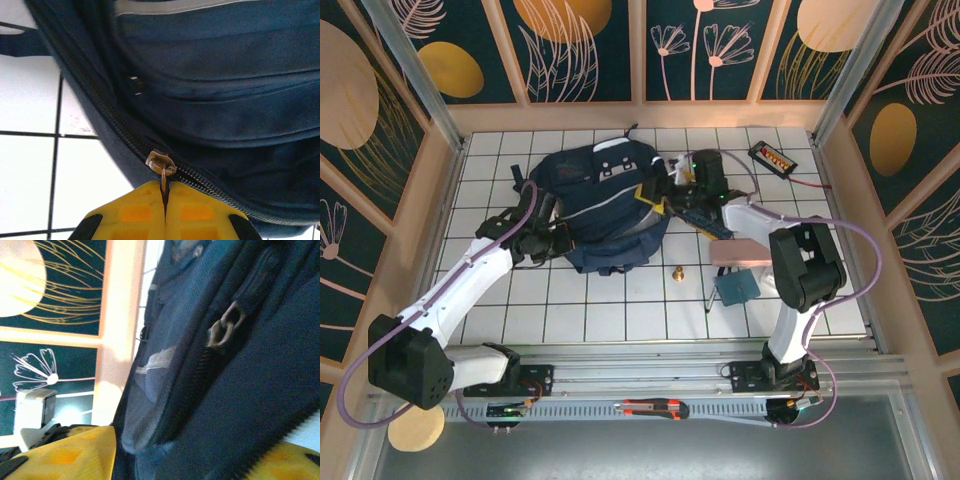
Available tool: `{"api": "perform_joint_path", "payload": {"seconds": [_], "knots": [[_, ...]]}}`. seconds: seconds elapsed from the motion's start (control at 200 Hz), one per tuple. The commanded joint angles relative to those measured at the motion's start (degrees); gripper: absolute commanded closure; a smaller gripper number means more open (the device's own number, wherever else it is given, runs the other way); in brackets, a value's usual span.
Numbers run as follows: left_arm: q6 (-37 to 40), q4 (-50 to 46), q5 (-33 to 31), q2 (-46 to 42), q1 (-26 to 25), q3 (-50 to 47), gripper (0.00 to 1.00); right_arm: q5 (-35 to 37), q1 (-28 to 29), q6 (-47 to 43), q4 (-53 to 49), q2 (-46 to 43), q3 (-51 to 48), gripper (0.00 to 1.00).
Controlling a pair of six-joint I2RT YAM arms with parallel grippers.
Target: Pack the student bag
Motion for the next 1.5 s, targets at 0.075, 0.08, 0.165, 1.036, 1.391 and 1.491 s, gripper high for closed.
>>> {"api": "perform_joint_path", "payload": {"seconds": [0.075, 0.08, 0.165, 1.036, 1.391, 1.491], "knots": [[-4.3, 3.7, 3.4, -0.6, -3.3, 0.7, 1.00, 6.2, 6.7, 3.9, 3.6, -1.4, 1.5, 0.41], [-4.4, 3.8, 3.3, -0.6, -3.3, 0.7, 1.00, 6.2, 6.7, 3.9, 3.6, -1.4, 1.5, 0.41], [-5.1, 4.7, 3.7, -1.4, -3.8, -0.2, 1.00, 8.1, 8.6, 3.7, 2.3, -0.3, 2.7, 0.48], [10.3, -0.1, -22.1, 2.2, 14.3, -3.2, 1.00, -8.1, -4.3, -13.4, -21.7, -2.0, 23.1, 1.00], [17.1, 9.9, -21.1, 2.8, 22.4, -5.9, 0.89, -9.7, -1.8, -8.5, -16.7, -0.7, 22.4, 1.00], [21.8, 17.4, -11.6, -8.3, 22.3, -7.2, 0.04, -8.7, -0.3, -4.7, -14.8, 0.0, 23.6, 1.00]]}}
